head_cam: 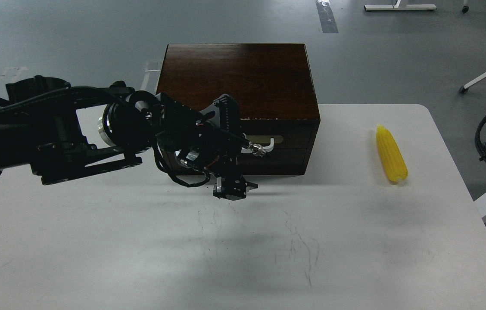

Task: Put corn in drawer with both arms
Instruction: 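Reach the left gripper to the white drawer handle and grasp it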

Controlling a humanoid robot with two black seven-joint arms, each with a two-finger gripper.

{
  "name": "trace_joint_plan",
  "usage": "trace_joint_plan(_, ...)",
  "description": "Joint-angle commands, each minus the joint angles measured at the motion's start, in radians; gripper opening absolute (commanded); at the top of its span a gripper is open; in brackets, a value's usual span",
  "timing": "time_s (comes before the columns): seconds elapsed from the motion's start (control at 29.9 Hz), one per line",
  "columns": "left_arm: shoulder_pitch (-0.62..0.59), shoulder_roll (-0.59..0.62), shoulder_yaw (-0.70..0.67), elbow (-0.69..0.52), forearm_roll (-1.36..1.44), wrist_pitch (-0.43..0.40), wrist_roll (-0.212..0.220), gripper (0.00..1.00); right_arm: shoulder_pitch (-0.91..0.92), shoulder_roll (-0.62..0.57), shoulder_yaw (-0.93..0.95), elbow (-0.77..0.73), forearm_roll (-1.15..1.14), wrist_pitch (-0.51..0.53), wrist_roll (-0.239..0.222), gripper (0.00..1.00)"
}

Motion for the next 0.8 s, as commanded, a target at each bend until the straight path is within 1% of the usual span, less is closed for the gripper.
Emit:
trace_joint_plan(0.0, -0.006, 0.0, 0.005, 0.009, 0.006, 0.0, 0.005, 0.89, 0.0, -0.002, 0.002, -0.008, 0.0, 0.0, -0.002, 1.0)
trace_joint_plan(0.23, 0.002, 0.003, 0.007, 0.02, 0.006, 0.0, 0.01, 0.89, 0.0, -0.002, 0.002, -0.008, 0.0, 0.0, -0.002, 1.0)
trace_joint_plan(0.43, 0.005, -0.002, 0.022, 0.081, 0.006, 0.0, 0.018, 0.89, 0.0, 0.0, 0.002, -0.008, 0.0, 0.0, 0.0, 1.0)
trace_joint_plan(0.77, 0.025, -0.002, 0.031, 0.084, 0.006, 0.0, 0.014, 0.89, 0.0, -0.002, 0.002, -0.01, 0.002, 0.0, 0.0, 1.0)
